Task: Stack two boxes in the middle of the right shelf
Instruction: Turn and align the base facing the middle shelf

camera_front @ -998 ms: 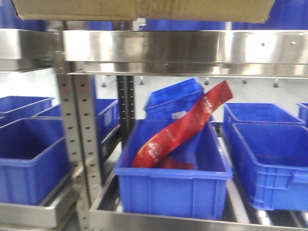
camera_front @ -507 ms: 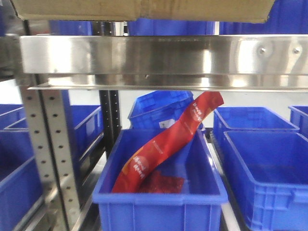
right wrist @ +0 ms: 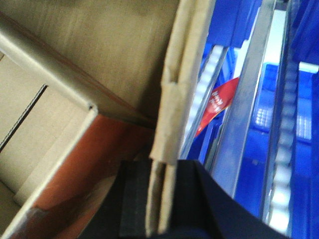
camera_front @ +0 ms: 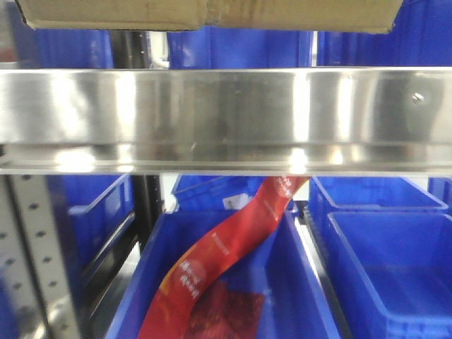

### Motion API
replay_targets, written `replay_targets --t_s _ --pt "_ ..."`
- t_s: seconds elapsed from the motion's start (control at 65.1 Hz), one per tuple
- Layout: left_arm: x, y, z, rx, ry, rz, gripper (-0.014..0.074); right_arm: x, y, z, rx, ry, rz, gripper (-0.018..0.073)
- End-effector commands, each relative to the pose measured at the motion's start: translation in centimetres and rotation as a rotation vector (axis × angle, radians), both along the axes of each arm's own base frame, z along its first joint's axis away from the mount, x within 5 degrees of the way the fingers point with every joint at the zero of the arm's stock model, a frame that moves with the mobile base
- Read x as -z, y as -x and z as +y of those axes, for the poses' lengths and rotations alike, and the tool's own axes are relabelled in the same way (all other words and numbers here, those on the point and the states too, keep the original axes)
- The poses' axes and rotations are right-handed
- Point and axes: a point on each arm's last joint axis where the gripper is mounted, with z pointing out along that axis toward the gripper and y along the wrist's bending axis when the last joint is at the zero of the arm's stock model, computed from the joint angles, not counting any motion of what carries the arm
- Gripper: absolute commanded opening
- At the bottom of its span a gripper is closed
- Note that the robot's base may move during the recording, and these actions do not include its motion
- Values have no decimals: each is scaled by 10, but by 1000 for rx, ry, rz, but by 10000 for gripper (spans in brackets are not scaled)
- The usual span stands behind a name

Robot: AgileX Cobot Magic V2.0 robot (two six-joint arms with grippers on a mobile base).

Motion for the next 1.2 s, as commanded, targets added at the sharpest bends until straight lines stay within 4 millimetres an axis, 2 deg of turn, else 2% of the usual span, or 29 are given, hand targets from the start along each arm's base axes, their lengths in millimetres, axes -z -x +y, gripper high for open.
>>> replay_targets --t_s 0.0,1.182 --pt "-11 5 6 -24 -7 -67 -111 -10 2 -7 25 29 -84 -153" --pt "-11 5 6 -24 -7 -67 -111 -10 2 -7 25 29 -84 -153"
